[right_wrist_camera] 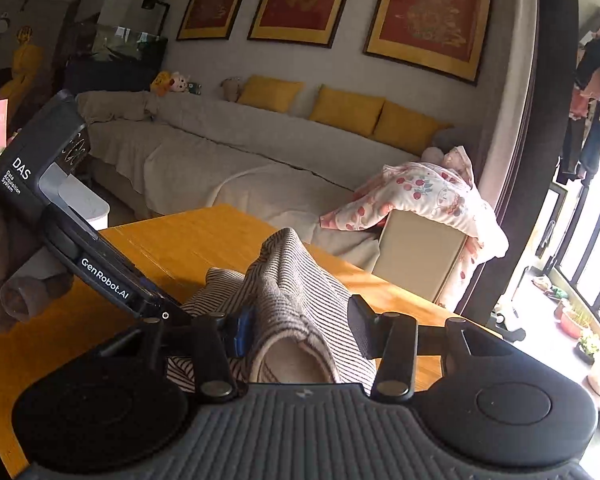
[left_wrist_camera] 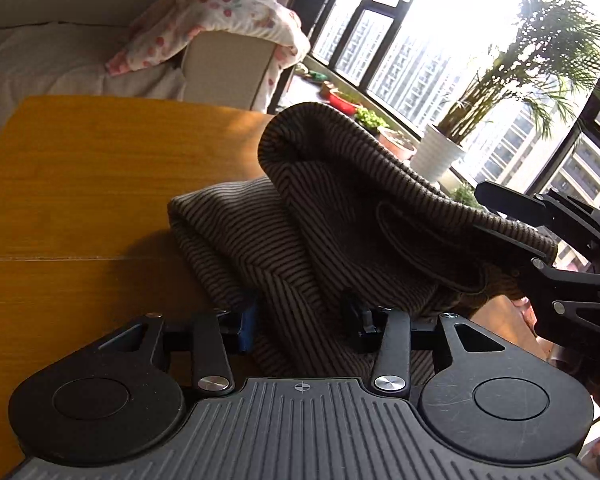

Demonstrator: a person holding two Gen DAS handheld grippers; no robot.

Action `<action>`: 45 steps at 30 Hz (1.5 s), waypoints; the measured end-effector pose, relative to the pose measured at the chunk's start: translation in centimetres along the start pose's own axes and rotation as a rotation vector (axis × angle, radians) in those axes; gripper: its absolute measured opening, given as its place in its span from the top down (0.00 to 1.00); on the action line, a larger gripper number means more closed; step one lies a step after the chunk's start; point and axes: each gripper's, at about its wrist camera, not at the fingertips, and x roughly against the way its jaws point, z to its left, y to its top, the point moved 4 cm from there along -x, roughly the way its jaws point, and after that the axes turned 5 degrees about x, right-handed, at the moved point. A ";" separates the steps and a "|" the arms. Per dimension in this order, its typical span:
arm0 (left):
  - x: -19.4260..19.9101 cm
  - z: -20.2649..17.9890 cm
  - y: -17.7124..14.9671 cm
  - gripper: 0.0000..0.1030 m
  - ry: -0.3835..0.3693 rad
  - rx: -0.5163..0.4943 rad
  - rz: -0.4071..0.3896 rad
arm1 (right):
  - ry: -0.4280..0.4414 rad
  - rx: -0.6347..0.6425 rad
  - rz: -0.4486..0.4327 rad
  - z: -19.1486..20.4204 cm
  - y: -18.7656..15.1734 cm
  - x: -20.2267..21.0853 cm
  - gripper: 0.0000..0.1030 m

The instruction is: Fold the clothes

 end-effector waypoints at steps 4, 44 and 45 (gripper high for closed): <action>0.2 0.8 -0.1 0.52 0.020 0.007 0.000 | -0.006 0.050 0.036 2.4 -1.1 -1.4 0.44; 0.5 3.0 0.7 0.53 0.033 0.110 -0.013 | -0.160 0.113 0.058 9.2 -2.3 -2.2 0.37; 0.5 3.0 0.6 0.53 0.034 0.111 -0.013 | -0.159 0.134 0.070 9.3 -2.4 -2.2 0.37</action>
